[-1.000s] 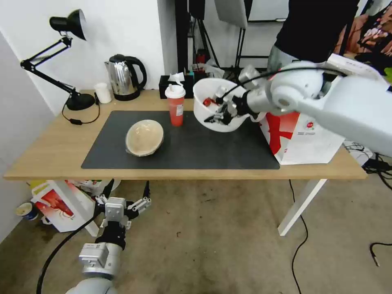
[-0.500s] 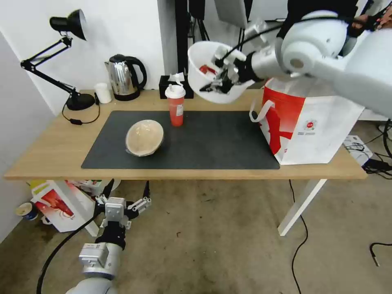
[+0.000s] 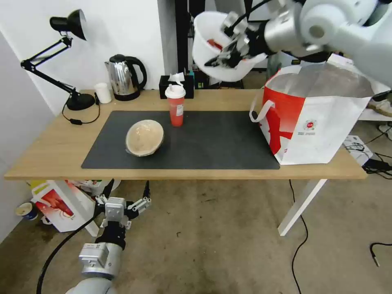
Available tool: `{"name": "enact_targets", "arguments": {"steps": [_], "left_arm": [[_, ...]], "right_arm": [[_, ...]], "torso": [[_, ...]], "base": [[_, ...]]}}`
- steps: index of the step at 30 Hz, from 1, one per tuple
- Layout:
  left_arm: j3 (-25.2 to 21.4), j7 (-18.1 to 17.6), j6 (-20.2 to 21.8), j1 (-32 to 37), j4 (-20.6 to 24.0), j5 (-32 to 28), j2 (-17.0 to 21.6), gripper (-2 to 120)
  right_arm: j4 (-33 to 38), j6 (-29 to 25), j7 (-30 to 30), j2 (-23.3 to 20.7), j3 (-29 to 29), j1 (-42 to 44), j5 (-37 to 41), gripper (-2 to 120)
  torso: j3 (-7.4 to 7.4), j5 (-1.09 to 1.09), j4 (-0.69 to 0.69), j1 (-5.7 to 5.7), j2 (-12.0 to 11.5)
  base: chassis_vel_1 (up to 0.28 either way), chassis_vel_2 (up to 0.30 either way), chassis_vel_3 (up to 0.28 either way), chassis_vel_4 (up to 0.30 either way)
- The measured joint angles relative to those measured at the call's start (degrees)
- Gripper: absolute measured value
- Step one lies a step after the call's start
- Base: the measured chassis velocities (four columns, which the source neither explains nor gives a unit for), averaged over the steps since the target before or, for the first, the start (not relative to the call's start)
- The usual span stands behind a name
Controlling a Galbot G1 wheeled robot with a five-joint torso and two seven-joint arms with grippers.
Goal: Pick up the trash from the table and place it into the takeout bag.
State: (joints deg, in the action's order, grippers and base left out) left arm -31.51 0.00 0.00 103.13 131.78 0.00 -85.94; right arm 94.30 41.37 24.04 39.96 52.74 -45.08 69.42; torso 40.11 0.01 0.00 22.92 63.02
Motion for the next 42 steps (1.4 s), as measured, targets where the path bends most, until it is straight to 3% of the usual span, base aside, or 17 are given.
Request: {"name": "enact_targets", "arguments": {"steps": [24, 36, 42], "left_arm": [[0.0, 0.0, 0.0, 0.0, 0.0, 0.0, 0.0, 100], [0.0, 0.0, 0.0, 0.0, 0.0, 0.0, 0.0, 100], [0.0, 0.0, 0.0, 0.0, 0.0, 0.0, 0.0, 100]], "right_arm": [[1.5, 0.0, 2.6, -14.5, 0.6, 1.0, -1.6, 0], [-1.1, 0.0, 3.8, -17.2, -2.7, 5.0, -3.8, 0], [-0.9, 0.0, 4.3, -18.7, -7.1, 9.9, -5.0, 0]], "torso": [[0.00, 0.00, 0.00, 0.00, 0.0], [0.00, 0.00, -0.01, 0.00, 0.0], [0.00, 0.00, 0.00, 0.00, 0.0]], "base": [[0.000, 0.000, 0.000, 0.000], [0.000, 0.000, 0.000, 0.000], [0.000, 0.000, 0.000, 0.000]]}}
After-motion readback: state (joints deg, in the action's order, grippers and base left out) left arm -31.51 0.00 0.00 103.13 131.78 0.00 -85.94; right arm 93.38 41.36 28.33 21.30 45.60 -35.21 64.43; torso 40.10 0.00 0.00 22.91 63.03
